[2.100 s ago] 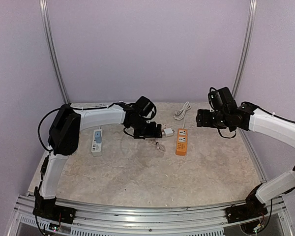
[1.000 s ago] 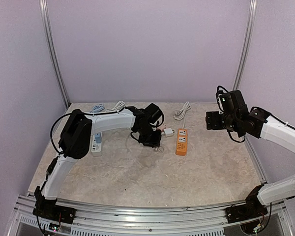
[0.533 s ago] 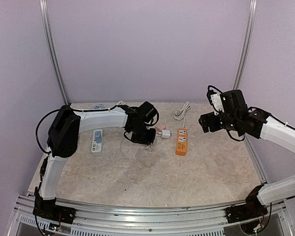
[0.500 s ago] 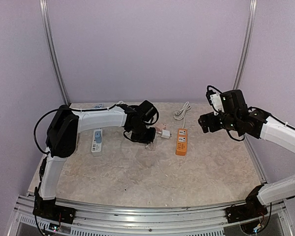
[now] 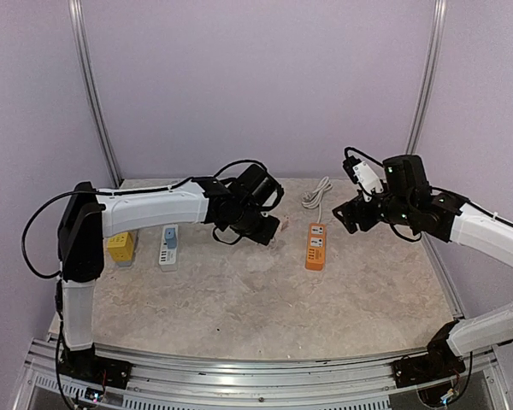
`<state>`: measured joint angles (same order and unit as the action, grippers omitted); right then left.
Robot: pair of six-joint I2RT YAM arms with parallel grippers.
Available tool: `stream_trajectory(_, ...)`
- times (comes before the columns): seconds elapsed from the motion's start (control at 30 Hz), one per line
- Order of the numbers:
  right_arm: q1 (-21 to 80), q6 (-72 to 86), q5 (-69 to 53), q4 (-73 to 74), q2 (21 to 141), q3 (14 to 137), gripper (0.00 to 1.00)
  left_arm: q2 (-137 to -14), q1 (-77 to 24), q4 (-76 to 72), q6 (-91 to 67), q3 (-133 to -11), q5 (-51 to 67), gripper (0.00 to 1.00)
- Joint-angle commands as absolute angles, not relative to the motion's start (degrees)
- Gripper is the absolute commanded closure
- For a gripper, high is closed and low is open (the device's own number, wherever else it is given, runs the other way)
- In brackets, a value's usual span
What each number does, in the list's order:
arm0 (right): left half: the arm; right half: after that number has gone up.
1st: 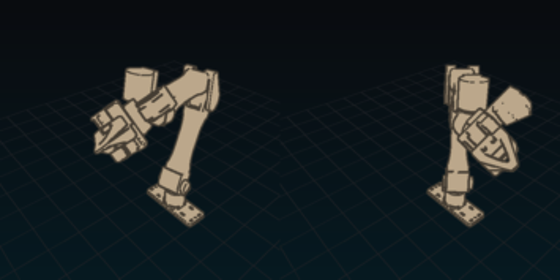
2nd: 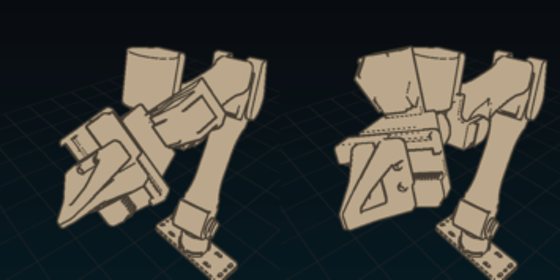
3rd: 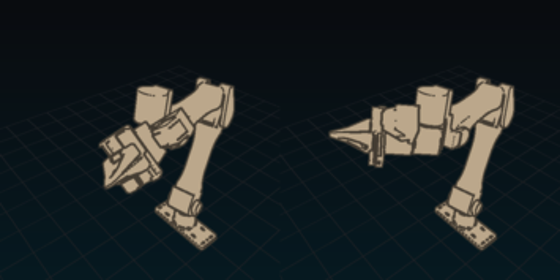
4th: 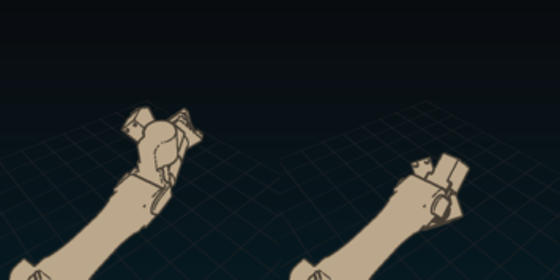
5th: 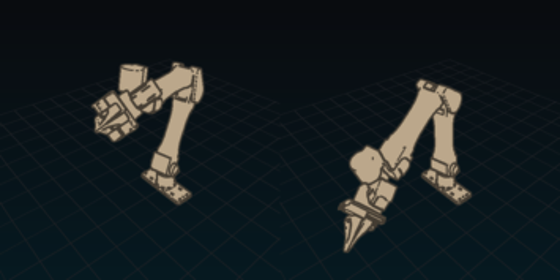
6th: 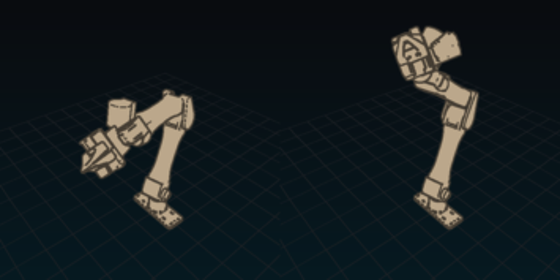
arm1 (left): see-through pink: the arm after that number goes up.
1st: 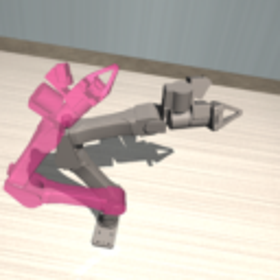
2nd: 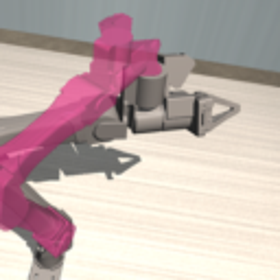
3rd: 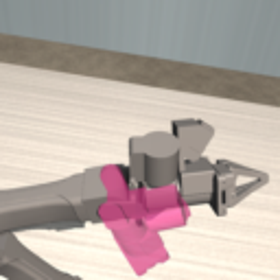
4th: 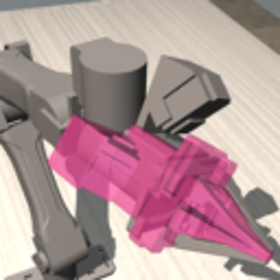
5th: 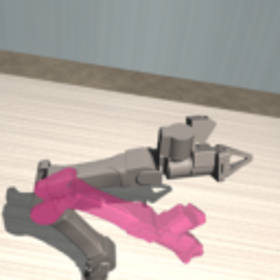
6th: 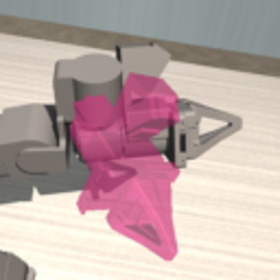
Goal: Insert the plug
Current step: Pick up the plug at the center of the board, then pass from the left arm to the right
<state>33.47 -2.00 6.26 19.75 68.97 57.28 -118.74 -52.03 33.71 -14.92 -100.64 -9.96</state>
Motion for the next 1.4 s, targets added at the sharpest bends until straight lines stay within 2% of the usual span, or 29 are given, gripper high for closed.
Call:
stream_trajectory(0.0,33.79,-8.57,1.02,10.20,69.39,52.72,0.12,-113.96,-54.89,30.70,-7.45,-97.59,-12.08,1.00)
stream_trajectory(0.2,33.84,-18.82,-7.68,-2.21,68.69,45.25,0.15,-106.61,-55.86,26.10,-7.13,-91.02,-7.57,1.00)
stream_trajectory(0.47,35.40,-18.73,-17.66,1.91,76.27,51.66,0.20,-101.97,-57.49,26.55,-8.18,-89.25,-8.03,1.00)
stream_trajectory(0.7,38.31,-14.44,-17.48,-2.93,79.37,52.04,0.17,-100.71,-58.20,25.73,-8.75,-87.95,-8.06,1.00)
stream_trajectory(1.13,41.34,-6.60,-14.24,-1.15,85.74,57.07,0.18,-99.84,-59.47,24.26,-9.32,-87.18,-8.58,1.00)
stream_trajectory(1.37,42.29,-6.76,-6.45,-0.54,87.93,58.16,0.29,-99.64,-59.90,24.26,-9.23,-87.26,-8.97,1.00)
